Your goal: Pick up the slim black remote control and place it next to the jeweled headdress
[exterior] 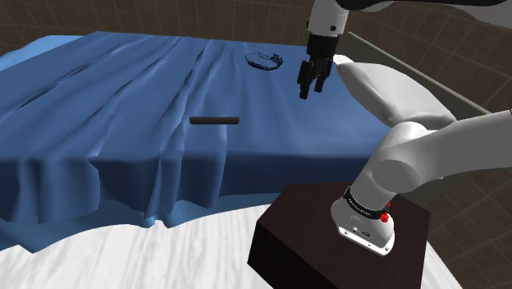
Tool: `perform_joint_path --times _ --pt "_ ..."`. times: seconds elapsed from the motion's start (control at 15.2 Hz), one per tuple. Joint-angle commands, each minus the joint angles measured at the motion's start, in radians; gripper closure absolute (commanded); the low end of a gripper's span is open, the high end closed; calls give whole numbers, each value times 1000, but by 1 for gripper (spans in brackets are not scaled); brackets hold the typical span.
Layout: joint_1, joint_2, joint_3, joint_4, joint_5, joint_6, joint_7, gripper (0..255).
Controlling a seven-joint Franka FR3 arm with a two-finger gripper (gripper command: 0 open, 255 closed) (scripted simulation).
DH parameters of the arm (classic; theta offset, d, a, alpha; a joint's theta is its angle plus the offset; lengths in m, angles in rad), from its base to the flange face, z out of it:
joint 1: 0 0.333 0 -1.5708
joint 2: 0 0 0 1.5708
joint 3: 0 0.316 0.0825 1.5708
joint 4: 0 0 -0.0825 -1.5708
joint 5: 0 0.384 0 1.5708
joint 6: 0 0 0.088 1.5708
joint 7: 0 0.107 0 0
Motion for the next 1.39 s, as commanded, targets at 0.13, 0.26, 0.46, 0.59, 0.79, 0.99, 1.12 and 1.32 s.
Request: perform_joint_path --times 0.13,0.26,0.46,0.59,0.79,0.99,1.12,1.32 --pt "17 65 -1 8 -11 67 -43 0" --pt "33 133 -2 21 -21 132 -85 0" --pt "56 237 0 50 -33 222 -145 0" --pt "71 307 3 76 -41 278 -182 0" --pt "91 413 9 122 -52 354 -236 0" --pt "109 518 19 177 -63 422 -287 0" --pt "121 587 27 218 -71 461 -318 0" --pt "137 689 40 286 -86 514 -362 0"
